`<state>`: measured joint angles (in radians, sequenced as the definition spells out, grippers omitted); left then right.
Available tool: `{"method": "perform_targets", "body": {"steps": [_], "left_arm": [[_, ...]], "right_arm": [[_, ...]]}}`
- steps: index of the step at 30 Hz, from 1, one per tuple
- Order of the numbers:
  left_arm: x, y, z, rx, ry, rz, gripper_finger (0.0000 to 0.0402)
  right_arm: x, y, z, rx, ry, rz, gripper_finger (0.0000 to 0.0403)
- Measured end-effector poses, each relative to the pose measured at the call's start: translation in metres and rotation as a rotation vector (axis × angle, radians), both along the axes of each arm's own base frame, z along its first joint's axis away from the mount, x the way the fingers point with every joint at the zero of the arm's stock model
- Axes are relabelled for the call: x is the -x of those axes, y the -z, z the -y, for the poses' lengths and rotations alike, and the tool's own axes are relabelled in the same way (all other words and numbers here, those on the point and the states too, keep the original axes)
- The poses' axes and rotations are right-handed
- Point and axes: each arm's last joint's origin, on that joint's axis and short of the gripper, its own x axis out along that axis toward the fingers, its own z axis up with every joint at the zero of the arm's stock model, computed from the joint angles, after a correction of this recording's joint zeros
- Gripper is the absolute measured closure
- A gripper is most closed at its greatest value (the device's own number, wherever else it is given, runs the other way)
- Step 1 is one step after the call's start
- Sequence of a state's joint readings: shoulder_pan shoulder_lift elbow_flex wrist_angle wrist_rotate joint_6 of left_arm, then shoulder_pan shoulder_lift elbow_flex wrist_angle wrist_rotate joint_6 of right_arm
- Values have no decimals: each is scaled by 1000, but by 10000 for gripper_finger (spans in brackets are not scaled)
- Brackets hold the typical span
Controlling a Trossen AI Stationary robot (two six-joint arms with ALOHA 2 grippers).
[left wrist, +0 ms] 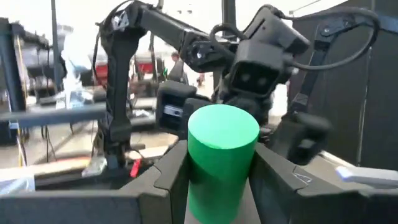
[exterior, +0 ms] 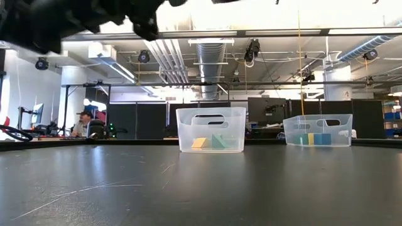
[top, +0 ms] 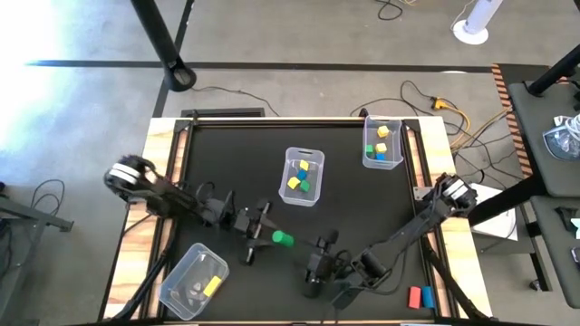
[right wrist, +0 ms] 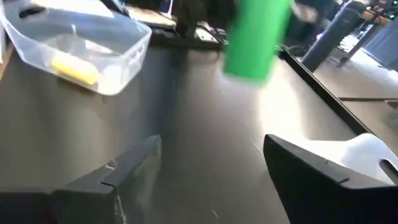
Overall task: Sort blocks by size
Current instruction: Put the green cylindrical block into the bottom transparent bin
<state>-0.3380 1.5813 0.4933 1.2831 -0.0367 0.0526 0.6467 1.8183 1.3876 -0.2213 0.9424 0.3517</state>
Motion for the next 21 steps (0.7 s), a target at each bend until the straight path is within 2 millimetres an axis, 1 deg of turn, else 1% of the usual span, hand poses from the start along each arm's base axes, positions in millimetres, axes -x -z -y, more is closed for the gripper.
{"method": "perform_targets", "body": {"steps": [4, 8, 15, 18, 21], "left_arm": [[19, -12, 7, 53, -28, -74, 285], [34, -19, 26, 128, -97, -128, 285], [51, -34, 86, 148, -240, -230, 285], [57, -38, 112, 133, -275, -289, 285], [62, -41, 135, 161, -279, -360, 285]], "right_arm": [[4, 5, 2, 16, 13, -47, 116], [8, 9, 5, 51, 19, -100, 111], [12, 18, 9, 101, 17, -159, 125], [16, 24, 11, 135, 11, -196, 134], [16, 28, 14, 203, -18, -237, 141]]}}
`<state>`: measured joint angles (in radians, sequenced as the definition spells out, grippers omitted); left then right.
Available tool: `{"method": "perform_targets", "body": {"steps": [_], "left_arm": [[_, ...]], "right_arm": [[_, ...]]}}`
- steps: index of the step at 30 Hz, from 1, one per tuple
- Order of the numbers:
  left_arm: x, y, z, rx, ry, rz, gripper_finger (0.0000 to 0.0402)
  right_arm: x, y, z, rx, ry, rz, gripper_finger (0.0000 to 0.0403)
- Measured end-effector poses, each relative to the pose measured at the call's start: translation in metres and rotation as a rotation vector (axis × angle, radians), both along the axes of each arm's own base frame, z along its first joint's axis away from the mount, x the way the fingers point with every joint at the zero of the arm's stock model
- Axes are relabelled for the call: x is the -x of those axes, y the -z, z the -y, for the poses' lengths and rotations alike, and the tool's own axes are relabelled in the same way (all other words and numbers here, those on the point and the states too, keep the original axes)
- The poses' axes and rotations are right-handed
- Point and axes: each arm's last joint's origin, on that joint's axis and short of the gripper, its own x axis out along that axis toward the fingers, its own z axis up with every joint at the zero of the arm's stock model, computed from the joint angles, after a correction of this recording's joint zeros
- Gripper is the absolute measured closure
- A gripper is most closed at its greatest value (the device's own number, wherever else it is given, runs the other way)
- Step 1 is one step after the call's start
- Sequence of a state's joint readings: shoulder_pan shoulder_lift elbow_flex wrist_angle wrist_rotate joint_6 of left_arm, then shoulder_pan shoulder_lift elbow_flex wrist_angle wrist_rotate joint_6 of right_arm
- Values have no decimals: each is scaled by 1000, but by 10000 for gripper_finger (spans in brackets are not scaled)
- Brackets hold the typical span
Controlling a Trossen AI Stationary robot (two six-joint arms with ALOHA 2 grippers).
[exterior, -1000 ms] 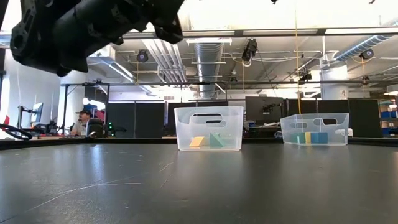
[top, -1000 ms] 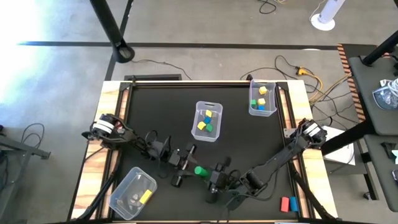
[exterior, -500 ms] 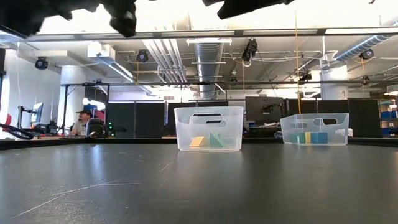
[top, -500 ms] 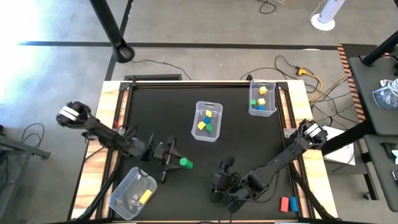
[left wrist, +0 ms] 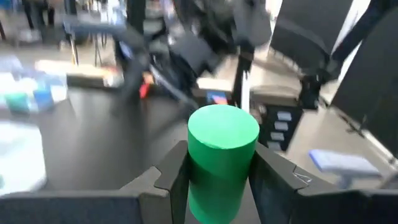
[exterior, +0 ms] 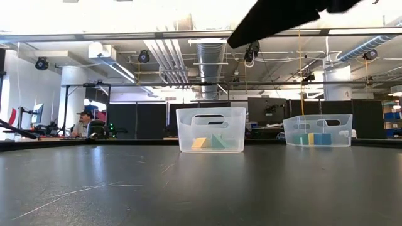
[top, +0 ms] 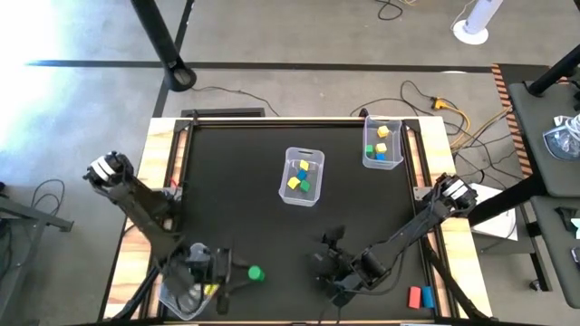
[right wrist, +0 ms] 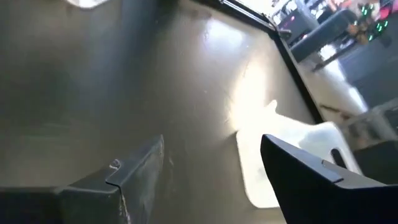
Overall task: Sort blocks by size
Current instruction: Put the green cylindrical block into the bottom transparent bin
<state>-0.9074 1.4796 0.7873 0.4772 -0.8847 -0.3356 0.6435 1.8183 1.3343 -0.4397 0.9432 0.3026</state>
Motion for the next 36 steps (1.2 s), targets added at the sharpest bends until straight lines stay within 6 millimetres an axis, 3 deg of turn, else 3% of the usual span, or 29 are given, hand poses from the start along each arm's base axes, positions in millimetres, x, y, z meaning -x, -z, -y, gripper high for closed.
{"method": "perform_targets", "body": {"steps": [6, 11, 21, 28, 36], "left_arm": [[8, 4, 34, 111, -61, -228, 285], [13, -3, 48, 206, -218, -469, 285], [31, -21, 56, 328, -605, -1280, 285], [40, -17, 52, 327, -629, -1406, 285], [49, 12, 27, 339, -708, -1477, 285]], "right_arm": [[-11, -1, 13, 63, -12, -23, 156], [-23, -3, 26, 69, -5, -20, 164], [-23, 2, 31, 83, -75, -98, 159], [-22, 6, 32, 73, -64, -102, 151], [-21, 6, 31, 53, -52, -90, 166]]}}
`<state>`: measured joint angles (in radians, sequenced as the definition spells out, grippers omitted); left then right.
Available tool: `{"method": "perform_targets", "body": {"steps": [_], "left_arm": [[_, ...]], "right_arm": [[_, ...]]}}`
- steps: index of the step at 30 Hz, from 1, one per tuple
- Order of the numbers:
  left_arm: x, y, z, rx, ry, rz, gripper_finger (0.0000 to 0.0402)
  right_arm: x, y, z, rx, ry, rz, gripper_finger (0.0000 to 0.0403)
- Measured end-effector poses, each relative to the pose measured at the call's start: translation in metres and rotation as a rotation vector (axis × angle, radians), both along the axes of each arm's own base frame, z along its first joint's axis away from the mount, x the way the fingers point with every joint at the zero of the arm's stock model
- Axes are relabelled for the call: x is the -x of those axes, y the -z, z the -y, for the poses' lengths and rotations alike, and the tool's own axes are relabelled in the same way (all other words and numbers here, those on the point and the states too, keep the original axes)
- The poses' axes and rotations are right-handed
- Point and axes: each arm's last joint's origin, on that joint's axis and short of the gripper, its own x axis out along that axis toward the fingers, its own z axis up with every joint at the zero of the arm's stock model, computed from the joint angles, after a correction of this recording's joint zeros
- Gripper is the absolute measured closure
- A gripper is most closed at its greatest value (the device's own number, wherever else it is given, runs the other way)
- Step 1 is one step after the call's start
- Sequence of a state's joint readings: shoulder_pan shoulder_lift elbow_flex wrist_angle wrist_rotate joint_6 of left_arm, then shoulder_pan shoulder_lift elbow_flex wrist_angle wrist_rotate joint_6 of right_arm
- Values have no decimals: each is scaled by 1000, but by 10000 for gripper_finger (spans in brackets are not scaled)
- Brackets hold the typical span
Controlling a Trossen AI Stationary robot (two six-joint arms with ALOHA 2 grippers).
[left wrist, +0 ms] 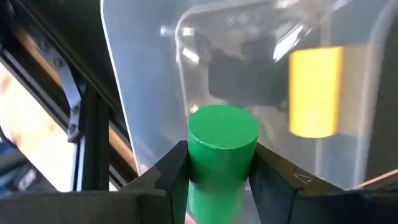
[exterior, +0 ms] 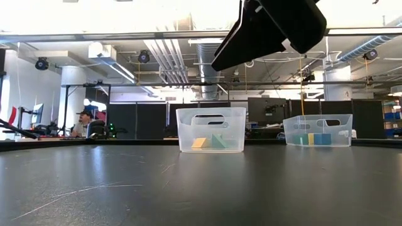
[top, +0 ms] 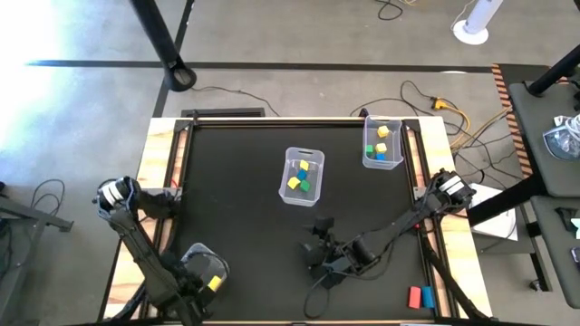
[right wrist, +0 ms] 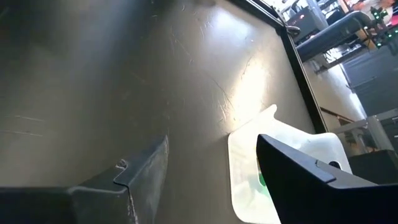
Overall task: Sort blocks by size
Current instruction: Put the green cylindrical block into the bottom transparent bin
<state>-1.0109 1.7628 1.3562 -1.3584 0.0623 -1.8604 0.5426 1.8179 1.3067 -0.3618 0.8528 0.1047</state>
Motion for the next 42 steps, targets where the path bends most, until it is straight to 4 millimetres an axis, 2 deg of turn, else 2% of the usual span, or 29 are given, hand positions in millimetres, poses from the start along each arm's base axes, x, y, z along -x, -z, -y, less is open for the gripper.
{"method": "perform_targets", "body": {"steps": [3, 9, 13, 19, 23, 28, 36, 42], "left_arm": [[2, 15, -10, 43, -17, -40, 285], [-3, 36, -26, 133, -3, -10, 285], [0, 54, -37, 174, -8, -98, 285], [-8, 75, -42, 271, 27, -26, 284], [-2, 81, -51, 266, -11, -99, 278], [6, 82, -56, 247, -151, -174, 274], [6, 79, -50, 333, -350, -279, 272], [-2, 77, -36, 498, -371, -276, 272]], "right_arm": [[0, 0, 0, 0, -1, 0, 170], [6, 1, -8, 12, -26, -19, 170], [14, 2, -16, 29, -54, -46, 172], [20, 2, -26, 29, -84, -43, 176], [20, 2, -28, 18, -79, -37, 170], [20, 2, -28, 13, -74, -33, 160], [20, 2, -27, 11, -73, -32, 147], [20, 2, -28, 11, -72, -31, 142]]}}
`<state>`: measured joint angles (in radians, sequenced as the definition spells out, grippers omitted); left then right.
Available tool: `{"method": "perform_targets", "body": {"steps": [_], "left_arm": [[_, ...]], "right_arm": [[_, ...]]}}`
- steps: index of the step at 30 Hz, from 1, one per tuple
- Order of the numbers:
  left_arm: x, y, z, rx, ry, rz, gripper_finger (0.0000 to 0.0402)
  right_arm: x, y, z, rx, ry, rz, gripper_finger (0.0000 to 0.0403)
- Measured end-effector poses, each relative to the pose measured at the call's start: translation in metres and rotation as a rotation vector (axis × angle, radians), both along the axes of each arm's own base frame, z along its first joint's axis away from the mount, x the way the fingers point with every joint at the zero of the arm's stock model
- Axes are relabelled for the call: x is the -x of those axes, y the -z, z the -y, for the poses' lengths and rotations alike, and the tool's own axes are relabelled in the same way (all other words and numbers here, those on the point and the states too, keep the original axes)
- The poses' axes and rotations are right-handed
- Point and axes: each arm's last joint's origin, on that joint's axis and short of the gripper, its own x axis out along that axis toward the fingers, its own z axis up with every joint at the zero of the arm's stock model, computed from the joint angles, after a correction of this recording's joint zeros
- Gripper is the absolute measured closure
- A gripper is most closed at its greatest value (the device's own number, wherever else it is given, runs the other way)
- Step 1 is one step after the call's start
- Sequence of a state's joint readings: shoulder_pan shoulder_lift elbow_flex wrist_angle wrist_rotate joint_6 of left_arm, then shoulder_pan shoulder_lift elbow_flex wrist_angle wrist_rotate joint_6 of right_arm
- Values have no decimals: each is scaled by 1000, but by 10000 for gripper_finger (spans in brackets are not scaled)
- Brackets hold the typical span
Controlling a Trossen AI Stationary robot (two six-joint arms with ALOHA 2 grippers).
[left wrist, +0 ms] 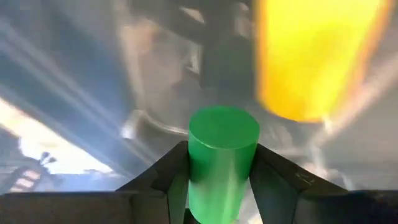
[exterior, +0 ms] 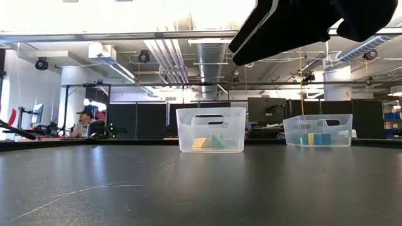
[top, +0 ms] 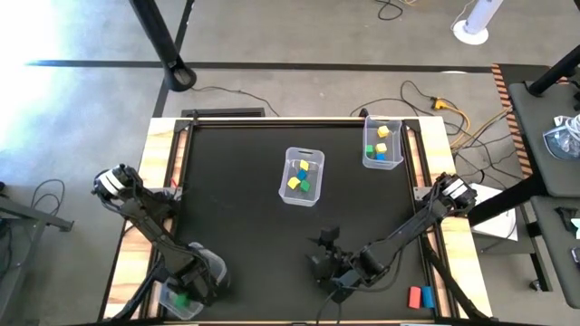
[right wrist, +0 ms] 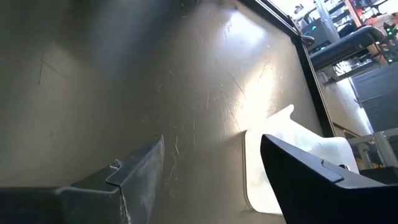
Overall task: Sort blocks by size
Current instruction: Put the green cylindrical block into the bottom transparent bin, then put the red cylindrical block into the bottom transparent bin
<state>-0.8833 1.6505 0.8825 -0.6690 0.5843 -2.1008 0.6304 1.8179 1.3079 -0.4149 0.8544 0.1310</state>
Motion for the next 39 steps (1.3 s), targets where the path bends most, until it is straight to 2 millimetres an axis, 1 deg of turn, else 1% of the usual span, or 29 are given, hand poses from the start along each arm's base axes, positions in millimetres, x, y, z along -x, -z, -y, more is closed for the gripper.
{"method": "perform_targets", "body": {"steps": [3, 8, 12, 15, 19, 21, 24, 28, 31, 33, 36, 38, 39], "left_arm": [[-5, 0, 9, 64, -20, 46, 272], [-4, 3, 20, 130, -7, 49, 272], [-8, -1, 23, 157, 3, 145, 271], [-5, -1, 19, 120, 19, 120, 271], [5, 4, 5, -23, 77, 53, 271], [8, 4, 0, -68, 77, 16, 266], [8, 4, 0, -66, 76, 5, 248], [5, 3, 4, -21, 71, 32, 215], [0, -4, 8, 15, 68, 44, 195], [-5, -10, 9, 9, 82, 69, 186], [-10, -21, 6, -63, 112, 117, 183], [-12, -27, 1, -126, 126, 105, 183], [-12, -30, -3, -161, 133, 91, 184]], "right_arm": [[0, 0, 0, 0, 0, 0, 147], [0, 0, 0, 0, 0, 0, 158], [0, 0, 0, -3, 3, 2, 163], [0, 0, 0, -9, 7, 5, 165], [0, 0, 0, -10, 8, 6, 161], [0, 0, 0, -11, 8, 6, 157], [0, 0, 0, -11, 8, 6, 150], [0, 0, 0, -11, 9, 6, 142], [0, 0, 0, -11, 9, 6, 138], [0, 0, 0, -10, 9, 7, 136], [0, 0, 0, 8, 10, 9, 137], [1, -2, 2, 71, 29, 26, 141], [4, -4, 2, 114, 44, 36, 144]]}}
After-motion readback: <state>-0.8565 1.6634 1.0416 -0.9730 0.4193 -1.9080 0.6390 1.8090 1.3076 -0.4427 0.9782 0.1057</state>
